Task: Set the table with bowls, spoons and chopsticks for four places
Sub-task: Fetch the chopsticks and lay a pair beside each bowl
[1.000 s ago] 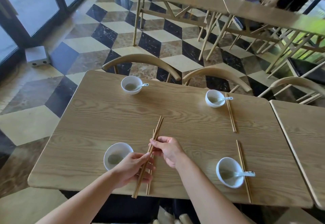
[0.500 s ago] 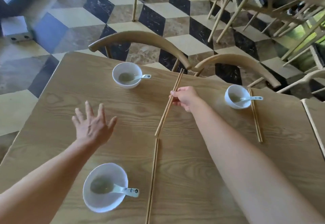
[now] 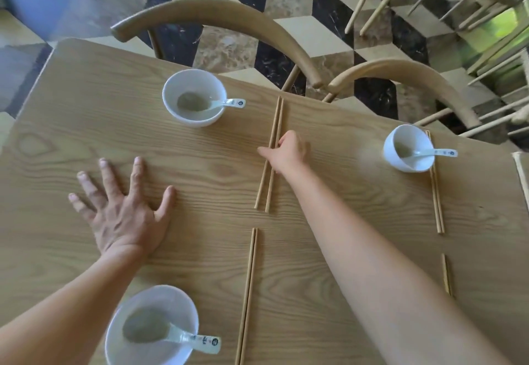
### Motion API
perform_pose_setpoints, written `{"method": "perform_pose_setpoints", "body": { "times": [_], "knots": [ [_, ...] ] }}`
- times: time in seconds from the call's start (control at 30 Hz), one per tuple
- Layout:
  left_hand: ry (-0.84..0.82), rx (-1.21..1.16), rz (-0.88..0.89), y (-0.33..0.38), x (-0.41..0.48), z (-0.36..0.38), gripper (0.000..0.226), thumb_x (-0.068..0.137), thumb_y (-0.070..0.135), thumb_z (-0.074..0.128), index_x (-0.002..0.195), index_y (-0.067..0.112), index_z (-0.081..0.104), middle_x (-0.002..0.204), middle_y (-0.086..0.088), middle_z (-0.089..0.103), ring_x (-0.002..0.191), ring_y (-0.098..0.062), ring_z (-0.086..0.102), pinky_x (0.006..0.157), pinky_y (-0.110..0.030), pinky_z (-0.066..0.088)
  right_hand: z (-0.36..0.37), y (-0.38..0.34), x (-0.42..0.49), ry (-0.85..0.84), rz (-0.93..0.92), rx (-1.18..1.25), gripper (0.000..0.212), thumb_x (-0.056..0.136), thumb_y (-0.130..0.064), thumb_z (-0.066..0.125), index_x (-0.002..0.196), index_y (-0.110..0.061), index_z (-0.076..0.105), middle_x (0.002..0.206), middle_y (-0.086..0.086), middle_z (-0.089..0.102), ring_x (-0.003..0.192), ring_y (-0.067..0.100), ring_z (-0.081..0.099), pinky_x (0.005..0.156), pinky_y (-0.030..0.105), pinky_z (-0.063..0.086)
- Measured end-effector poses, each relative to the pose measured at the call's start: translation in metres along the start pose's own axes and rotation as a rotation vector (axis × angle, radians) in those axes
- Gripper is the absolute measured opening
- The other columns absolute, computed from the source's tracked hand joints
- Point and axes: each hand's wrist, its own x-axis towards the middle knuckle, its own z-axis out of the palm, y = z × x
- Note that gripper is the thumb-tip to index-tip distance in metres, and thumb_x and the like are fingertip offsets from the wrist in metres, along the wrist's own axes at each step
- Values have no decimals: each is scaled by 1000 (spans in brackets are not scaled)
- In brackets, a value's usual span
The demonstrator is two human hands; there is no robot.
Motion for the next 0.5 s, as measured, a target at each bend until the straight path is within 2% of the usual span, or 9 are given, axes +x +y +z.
{"method": "perform_pose_setpoints", "body": {
  "times": [0.07,0.13,0.33,0.5],
  "knots": [
    [9,-14,2,1,0,-1,82,83,81,32,154,41,21,167,-14,4,151,-40,-7,120,-60,-6,5,5,-9,14,-54,-82,40,76,-34,80,103,-12,62,106,6,64,102,25,60,86,30,47],
    [12,-23,-2,1,-1,-1,82,82,81,32,154,41,22,167,-13,4,151,-40,-7,120,-60,-7,7,8,-12,53,-98,-116,33,79,-26,77,104,-10,64,111,9,67,107,28,60,85,29,46],
    [21,-28,1,0,0,0,85,81,83,28,154,41,22,167,-15,6,151,-40,-6,119,-59,-6,9,12,-14,79,-137,-86,20,78,-16,73,96,-10,67,97,10,71,97,28,64,77,27,48],
    [18,-24,-1,0,-1,0,82,83,81,31,154,41,21,167,-14,5,151,-40,-6,120,-60,-5,11,11,-13,78,-151,-70,19,79,-16,72,96,-10,68,95,9,72,96,28,64,79,29,50]
  ]
}}
